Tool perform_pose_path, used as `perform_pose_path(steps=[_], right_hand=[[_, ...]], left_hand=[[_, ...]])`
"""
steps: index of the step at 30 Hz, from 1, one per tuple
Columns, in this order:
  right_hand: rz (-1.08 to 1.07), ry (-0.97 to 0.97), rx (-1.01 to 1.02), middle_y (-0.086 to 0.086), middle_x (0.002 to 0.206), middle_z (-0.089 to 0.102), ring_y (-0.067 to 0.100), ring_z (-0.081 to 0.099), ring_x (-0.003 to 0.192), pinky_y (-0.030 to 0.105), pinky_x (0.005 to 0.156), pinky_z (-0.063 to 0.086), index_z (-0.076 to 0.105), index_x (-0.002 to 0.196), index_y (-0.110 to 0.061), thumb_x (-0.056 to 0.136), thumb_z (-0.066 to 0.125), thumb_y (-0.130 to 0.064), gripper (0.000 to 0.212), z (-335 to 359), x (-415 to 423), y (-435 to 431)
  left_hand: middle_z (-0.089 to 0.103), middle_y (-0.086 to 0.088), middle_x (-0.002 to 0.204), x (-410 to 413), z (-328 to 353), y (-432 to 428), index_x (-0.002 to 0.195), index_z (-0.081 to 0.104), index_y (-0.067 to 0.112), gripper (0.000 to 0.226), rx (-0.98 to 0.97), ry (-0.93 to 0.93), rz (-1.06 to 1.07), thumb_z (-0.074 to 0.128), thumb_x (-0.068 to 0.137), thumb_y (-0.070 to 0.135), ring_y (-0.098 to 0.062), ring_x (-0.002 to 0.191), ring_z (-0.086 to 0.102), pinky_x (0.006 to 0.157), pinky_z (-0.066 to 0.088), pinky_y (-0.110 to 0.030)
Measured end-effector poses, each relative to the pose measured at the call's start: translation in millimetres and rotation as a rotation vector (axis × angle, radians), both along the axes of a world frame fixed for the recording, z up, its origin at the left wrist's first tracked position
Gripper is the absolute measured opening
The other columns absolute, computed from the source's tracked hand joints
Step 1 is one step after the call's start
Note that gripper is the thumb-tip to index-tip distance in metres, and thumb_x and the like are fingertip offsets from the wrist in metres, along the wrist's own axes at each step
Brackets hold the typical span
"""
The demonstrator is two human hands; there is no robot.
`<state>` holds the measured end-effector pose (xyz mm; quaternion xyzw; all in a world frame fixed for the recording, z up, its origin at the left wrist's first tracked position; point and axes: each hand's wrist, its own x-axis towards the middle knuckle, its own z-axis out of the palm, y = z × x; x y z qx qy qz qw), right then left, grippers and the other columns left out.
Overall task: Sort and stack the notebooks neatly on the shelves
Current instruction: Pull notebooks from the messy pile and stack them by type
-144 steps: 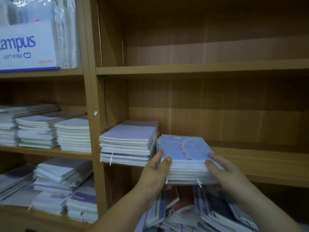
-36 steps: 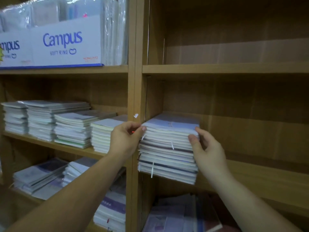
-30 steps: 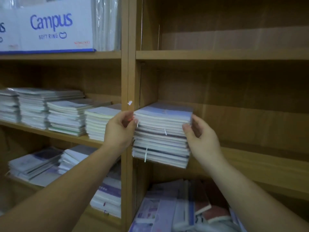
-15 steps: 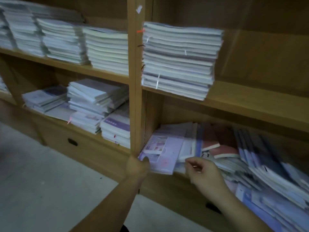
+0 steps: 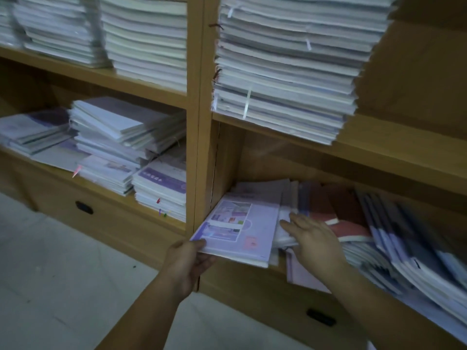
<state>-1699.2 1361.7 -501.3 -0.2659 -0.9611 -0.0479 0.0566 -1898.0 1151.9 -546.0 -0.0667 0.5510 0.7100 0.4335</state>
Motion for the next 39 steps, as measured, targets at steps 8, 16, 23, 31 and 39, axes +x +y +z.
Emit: perform_pose_path(steps=[8, 16, 23, 31, 39], right_hand=[[0.078, 0.266, -0.095, 0.007, 0.131, 0.056, 0.026, 0.052, 0.120, 0.037, 0.091, 0.049, 0.069, 0.126, -0.027, 0.078, 0.083, -0.018, 0.051, 9, 44, -22], [-0.313, 0.735, -0.679, 0.001, 0.132, 0.057, 0.015, 0.058, 0.114, 0.023, 0.090, 0.047, 0.064, 0.121, -0.028, 0.095, 0.063, -0.011, 0.032, 20, 53, -48], [-0.524, 0.665, -0.867, 0.005, 0.151, 0.048, 0.028, 0.052, 0.132, 0.051, 0.106, 0.049, 0.035, 0.154, -0.015, 0.079, 0.078, -0.058, 0.097, 22, 18, -43], [-0.471, 0.675, -1.113, -0.015, 0.146, 0.038, 0.009, 0.045, 0.129, 0.026, 0.107, 0.038, 0.014, 0.160, -0.028, 0.094, 0.071, -0.025, 0.087, 4, 23, -73], [-0.436, 0.652, -1.067, -0.016, 0.131, 0.060, 0.005, 0.062, 0.109, 0.017, 0.093, 0.047, 0.025, 0.148, -0.041, 0.100, 0.053, -0.011, 0.063, 8, 34, -92]], left_hand=[[0.077, -0.017, 0.098, 26, 16, -10, 0.111, 0.064, -0.003, 0.016, 0.047, -0.037, -0.089, 0.061, 0.095, -0.003, -0.031, 0.086, 0.076, 0.069, 0.065, -0.034], [0.059, -0.002, 0.124, 44, -3, 12, 0.131, 0.057, 0.026, 0.053, -0.378, 0.632, -0.386, 0.075, 0.087, 0.049, -0.023, 0.104, 0.062, 0.079, 0.057, -0.034], [0.062, -0.003, 0.119, 42, 4, 31, 0.104, 0.055, 0.027, 0.028, -0.153, 0.382, -0.392, 0.078, 0.090, 0.020, -0.027, 0.105, 0.065, 0.085, 0.063, -0.049], [0.062, 0.009, 0.125, 30, 0, 1, 0.132, 0.050, 0.039, 0.047, -0.161, 0.512, -0.661, 0.072, 0.093, 0.024, -0.022, 0.107, 0.064, 0.069, 0.058, -0.028], [0.072, 0.010, 0.124, 43, 0, 0, 0.127, 0.066, 0.044, 0.056, 0.000, 0.279, -0.577, 0.088, 0.077, 0.028, -0.026, 0.113, 0.069, 0.098, 0.056, -0.053]])
